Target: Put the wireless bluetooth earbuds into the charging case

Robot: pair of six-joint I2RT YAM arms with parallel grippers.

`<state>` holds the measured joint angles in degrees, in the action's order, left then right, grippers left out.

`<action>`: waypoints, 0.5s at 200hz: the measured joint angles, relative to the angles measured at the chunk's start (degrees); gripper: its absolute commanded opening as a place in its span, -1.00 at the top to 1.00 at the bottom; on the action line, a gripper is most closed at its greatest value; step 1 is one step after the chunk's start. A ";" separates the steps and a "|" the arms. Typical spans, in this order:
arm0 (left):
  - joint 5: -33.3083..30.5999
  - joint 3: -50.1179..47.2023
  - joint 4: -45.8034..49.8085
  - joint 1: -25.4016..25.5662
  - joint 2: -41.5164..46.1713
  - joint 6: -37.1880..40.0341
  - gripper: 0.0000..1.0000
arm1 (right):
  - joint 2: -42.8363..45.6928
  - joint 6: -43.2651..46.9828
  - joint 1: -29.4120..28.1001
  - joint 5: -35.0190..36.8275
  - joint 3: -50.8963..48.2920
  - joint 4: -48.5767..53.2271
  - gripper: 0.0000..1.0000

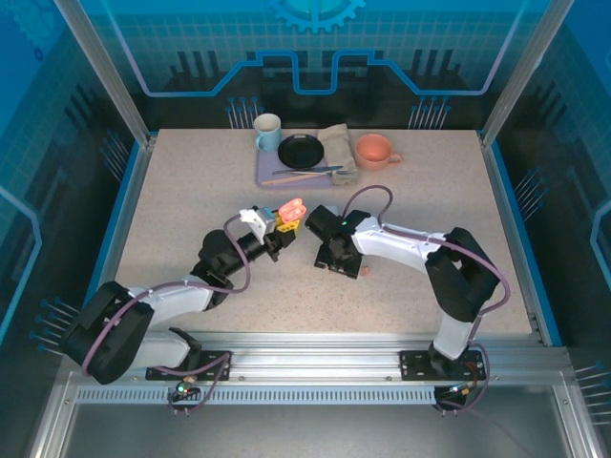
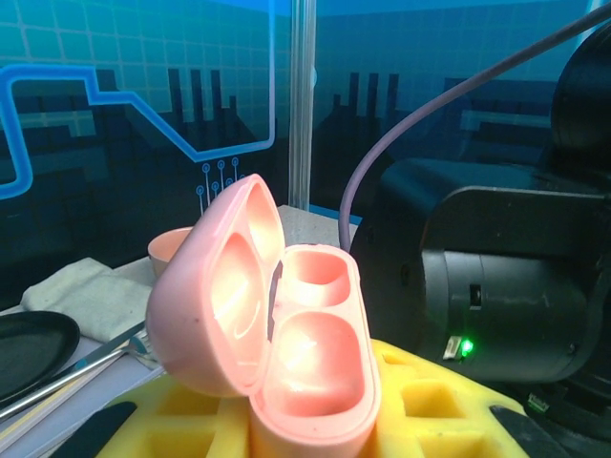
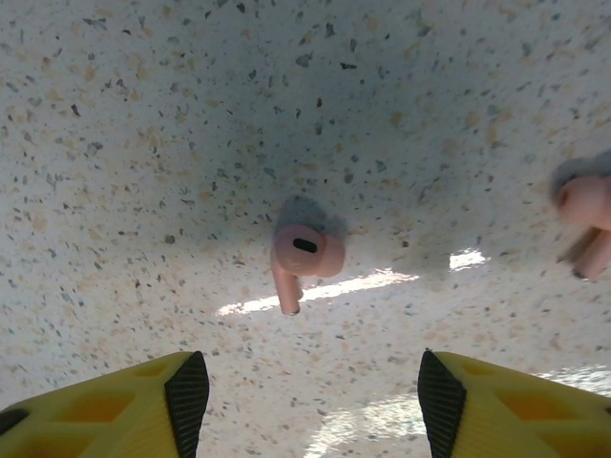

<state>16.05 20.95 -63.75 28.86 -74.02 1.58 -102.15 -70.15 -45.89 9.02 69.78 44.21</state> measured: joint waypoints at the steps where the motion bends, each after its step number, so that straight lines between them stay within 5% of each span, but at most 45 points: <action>1: 0.00 0.00 0.02 0.00 0.02 0.00 1.00 | -0.04 -0.11 0.00 0.02 0.04 0.00 -0.26; 100: -0.59 -0.59 0.17 -0.68 0.28 -0.20 1.00 | -6.99 -6.67 -0.20 0.79 3.37 0.31 -0.25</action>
<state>15.46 20.36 -63.57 28.18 -73.73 1.39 -109.14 -76.82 -46.09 9.80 73.14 44.51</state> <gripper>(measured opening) 0.244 0.628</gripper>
